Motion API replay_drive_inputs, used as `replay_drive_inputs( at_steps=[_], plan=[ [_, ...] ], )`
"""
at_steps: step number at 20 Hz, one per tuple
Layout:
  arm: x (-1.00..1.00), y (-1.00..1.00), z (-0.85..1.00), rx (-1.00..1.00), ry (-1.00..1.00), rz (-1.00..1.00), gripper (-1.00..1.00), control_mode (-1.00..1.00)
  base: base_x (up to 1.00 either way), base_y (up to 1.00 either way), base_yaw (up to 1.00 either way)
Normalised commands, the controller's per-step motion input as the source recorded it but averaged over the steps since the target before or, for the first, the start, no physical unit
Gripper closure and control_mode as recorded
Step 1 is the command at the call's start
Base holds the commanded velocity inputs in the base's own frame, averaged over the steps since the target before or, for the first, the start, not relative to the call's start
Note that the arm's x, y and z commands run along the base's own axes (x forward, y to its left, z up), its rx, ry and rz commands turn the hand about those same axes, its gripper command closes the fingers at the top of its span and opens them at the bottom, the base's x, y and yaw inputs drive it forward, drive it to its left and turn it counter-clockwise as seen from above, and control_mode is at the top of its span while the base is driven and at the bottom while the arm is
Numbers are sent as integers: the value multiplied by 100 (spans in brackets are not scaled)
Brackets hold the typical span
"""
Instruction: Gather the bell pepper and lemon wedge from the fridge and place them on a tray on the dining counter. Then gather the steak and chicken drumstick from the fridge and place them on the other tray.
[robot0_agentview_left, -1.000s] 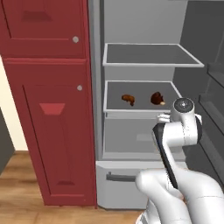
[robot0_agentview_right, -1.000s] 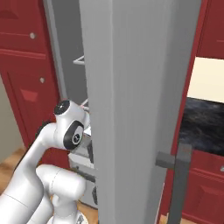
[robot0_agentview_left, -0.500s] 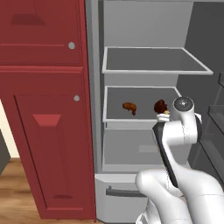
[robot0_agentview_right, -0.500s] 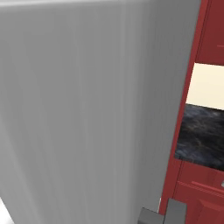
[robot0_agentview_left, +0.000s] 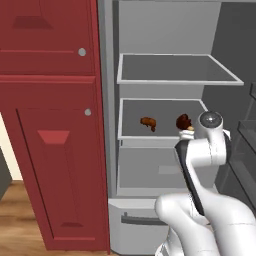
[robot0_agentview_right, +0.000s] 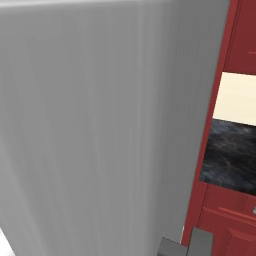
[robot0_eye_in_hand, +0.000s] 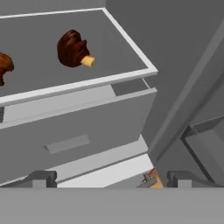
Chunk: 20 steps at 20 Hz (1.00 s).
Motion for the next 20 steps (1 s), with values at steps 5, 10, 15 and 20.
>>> replay_drive_inputs(
  at_steps=[5, 10, 15, 20],
  plan=[
    [0, 0, 16, 0, -1, 26, -100, -100, 0, 0, 0],
    [4, 5, 18, 0, 0, 23, -100, -100, 0, 0, 0],
    [1, 45, 8, 0, 0, 9, -100, -100, 0, 0, 0],
    [9, 57, 18, 0, -4, 1, -100, -100, 0, 0, 0]
  ],
)
